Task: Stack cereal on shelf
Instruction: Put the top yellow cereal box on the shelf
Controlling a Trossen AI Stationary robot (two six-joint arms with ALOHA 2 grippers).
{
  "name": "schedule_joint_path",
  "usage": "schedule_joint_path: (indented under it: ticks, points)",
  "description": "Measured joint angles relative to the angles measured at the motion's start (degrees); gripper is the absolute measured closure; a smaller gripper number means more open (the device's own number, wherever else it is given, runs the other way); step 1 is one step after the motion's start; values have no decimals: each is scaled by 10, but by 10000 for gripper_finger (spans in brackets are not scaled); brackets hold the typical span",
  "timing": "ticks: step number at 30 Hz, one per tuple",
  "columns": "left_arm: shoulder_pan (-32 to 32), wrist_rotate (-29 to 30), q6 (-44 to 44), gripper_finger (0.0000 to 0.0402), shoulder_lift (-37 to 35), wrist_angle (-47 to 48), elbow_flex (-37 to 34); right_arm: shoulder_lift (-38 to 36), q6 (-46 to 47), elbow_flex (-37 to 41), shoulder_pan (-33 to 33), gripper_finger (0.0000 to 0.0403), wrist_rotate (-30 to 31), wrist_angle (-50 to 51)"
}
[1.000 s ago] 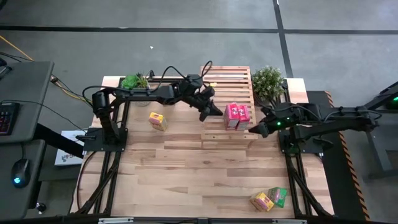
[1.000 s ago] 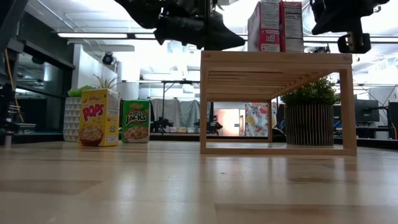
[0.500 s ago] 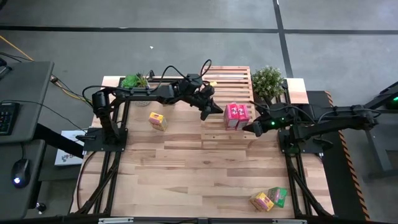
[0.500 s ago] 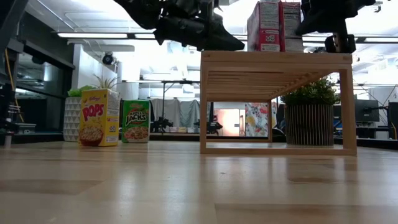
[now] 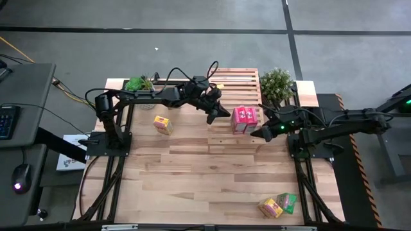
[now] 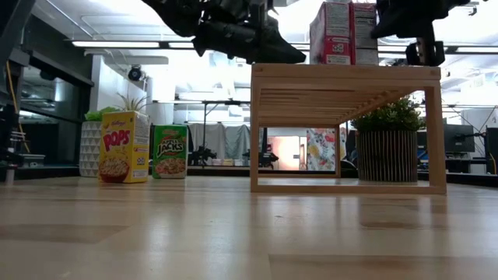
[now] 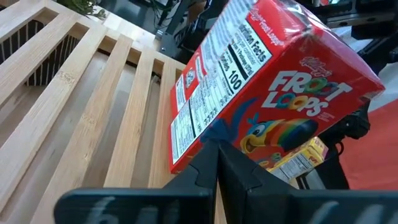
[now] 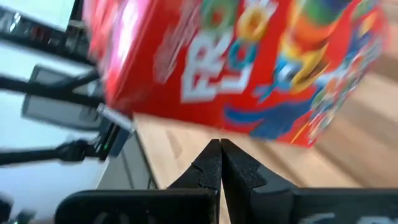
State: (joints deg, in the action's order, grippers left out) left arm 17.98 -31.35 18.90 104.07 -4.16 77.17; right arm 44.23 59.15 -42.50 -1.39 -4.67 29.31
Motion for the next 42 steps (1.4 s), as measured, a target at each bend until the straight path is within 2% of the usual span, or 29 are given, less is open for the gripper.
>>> schedule_joint_path:
  ticks: [4, 7, 11, 14, 18, 23, 27, 35, 39, 42]
  points:
    - [20, -3, -6, 402, -15, 5, -1, -17, -11, 0, 0, 403, -49, 11]
    - [36, 3, -22, 402, -36, 35, -1, -40, -14, 0, 0, 403, -48, 35]
    - [42, 29, -57, 401, -64, 87, -1, -76, -14, 0, 0, 403, 19, 81]
    - [35, 59, -75, 402, -81, 99, -1, -95, -12, 0, 6, 403, 99, 100]
    - [11, 82, -75, 401, -85, 67, -7, -102, -17, 0, 31, 403, 180, 103]
    - [-14, 84, -16, 401, -87, -38, -57, -97, -52, 0, 77, 403, 186, 103]
    - [8, 85, -16, 402, -142, -50, -81, -100, -91, 0, 111, 403, 186, 90]
    - [72, 132, -75, 401, -282, 78, -100, -101, -131, 0, 150, 403, 177, 27]
    - [87, 137, -121, 389, -338, 216, -102, -101, -131, 0, 157, 403, 177, 23]
    - [95, 136, -159, 363, -371, 313, -102, -101, -130, 0, 157, 403, 177, 23]
